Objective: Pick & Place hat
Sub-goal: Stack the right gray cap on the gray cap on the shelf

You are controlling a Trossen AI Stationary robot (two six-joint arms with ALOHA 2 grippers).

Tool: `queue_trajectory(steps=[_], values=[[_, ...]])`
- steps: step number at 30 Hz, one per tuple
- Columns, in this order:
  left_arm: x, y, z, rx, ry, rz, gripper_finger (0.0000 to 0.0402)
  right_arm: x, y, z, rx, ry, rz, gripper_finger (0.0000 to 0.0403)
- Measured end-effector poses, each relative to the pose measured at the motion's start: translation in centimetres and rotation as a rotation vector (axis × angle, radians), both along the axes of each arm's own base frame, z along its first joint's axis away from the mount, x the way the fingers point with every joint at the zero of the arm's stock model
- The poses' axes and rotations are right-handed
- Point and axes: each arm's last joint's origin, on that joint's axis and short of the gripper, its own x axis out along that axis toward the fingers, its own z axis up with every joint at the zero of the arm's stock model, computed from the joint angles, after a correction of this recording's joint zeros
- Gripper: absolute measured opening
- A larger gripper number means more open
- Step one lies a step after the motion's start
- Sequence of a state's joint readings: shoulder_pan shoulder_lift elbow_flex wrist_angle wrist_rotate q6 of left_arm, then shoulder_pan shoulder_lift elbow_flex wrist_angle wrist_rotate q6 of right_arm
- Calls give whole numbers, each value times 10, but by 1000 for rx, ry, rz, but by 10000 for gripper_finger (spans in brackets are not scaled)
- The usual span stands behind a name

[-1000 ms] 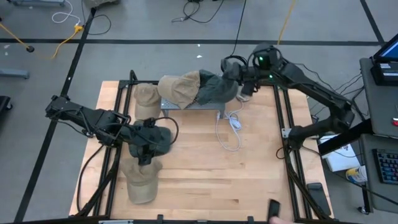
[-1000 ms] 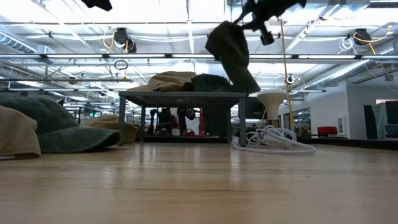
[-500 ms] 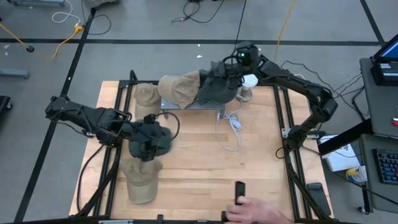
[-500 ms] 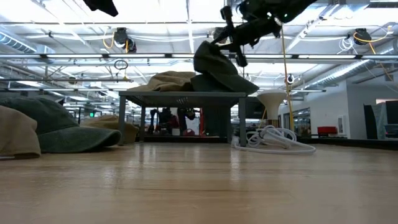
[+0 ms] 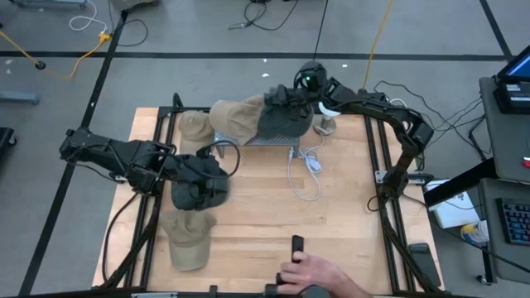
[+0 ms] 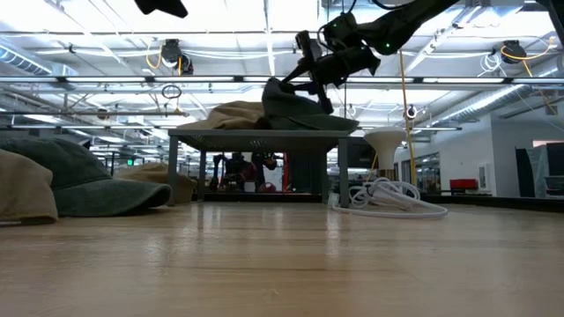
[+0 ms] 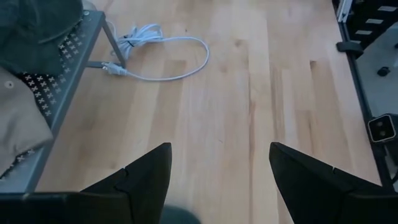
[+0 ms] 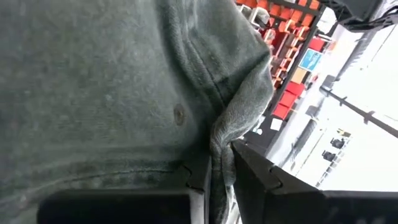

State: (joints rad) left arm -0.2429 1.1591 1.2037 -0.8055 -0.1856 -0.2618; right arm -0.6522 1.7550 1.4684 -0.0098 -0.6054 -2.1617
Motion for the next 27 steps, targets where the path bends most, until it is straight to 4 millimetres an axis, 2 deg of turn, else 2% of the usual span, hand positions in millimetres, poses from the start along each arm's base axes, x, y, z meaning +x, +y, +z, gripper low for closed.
queue_trajectory(steps=[5,13,21,27], values=[[0,2,0,11,1,-3,273,13,9,-9,67,13,14,50],[0,2,0,12,1,-5,273,16,11,-9,276,3,-32,115],[0,2,0,10,2,-5,273,9,10,-3,516,1,-113,184],[0,2,0,22,2,-16,273,4,15,11,594,-36,-157,205]])
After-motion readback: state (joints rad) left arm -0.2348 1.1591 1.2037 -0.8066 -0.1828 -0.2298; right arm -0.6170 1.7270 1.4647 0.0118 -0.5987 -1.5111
